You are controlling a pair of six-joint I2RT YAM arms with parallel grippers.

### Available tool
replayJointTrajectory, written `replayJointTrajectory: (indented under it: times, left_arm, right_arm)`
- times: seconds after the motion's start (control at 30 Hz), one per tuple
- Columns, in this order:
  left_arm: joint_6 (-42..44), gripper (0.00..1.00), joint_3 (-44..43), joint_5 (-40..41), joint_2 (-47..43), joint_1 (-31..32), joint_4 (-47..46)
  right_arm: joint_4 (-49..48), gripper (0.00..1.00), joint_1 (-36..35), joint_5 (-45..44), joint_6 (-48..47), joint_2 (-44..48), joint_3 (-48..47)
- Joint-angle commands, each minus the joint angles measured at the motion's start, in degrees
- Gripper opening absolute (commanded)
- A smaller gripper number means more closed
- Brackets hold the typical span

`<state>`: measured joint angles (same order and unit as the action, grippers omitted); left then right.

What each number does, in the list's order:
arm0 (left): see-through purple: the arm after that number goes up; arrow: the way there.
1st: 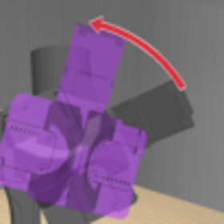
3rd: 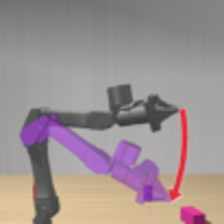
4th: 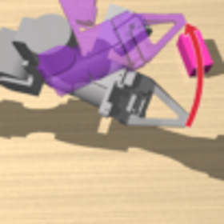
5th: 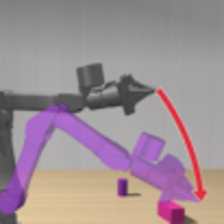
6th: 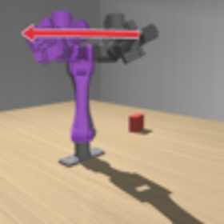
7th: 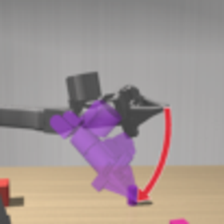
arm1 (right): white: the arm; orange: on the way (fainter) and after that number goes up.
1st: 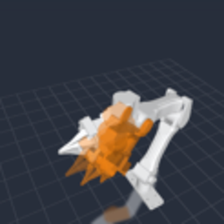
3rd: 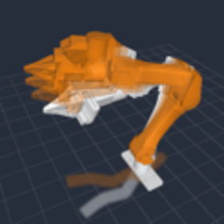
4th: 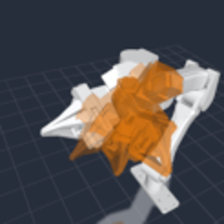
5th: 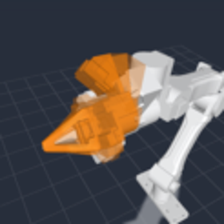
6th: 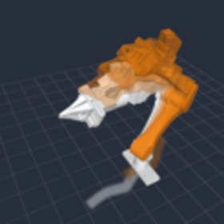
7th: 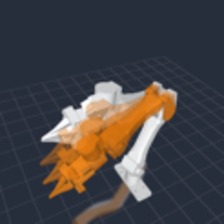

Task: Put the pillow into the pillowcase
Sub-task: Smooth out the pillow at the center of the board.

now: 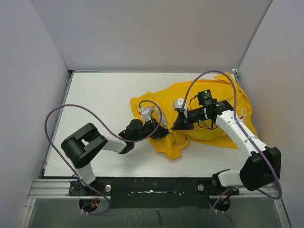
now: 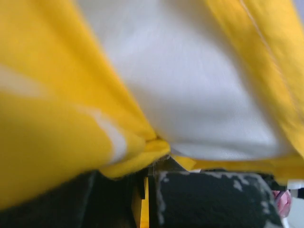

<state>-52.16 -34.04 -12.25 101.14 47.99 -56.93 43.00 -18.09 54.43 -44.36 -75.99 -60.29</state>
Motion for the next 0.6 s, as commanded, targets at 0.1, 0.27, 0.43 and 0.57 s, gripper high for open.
replayJointTrajectory:
  times: [0.1, 0.27, 0.43, 0.57]
  left_arm:
    - [10.47, 0.00, -9.23, -6.47, -5.82, -0.48, 5.98]
    - [5.00, 0.14, -8.74, -14.41, -1.55, -0.66, -8.17]
    - [5.04, 0.44, 0.44, -11.47, -7.20, -1.44, -9.53]
    - [7.82, 0.56, 4.79, -12.87, -18.28, -2.83, 3.70]
  right_arm:
    - [27.65, 0.00, -3.89, 26.53, -21.85, -9.18, -16.92]
    - [-2.00, 0.00, -0.73, 8.08, 6.62, -10.12, -3.72]
    - [17.72, 0.21, 7.07, 15.65, -12.74, -11.72, -8.65]
    - [29.56, 0.43, 5.88, 15.75, -28.53, -9.12, -10.58]
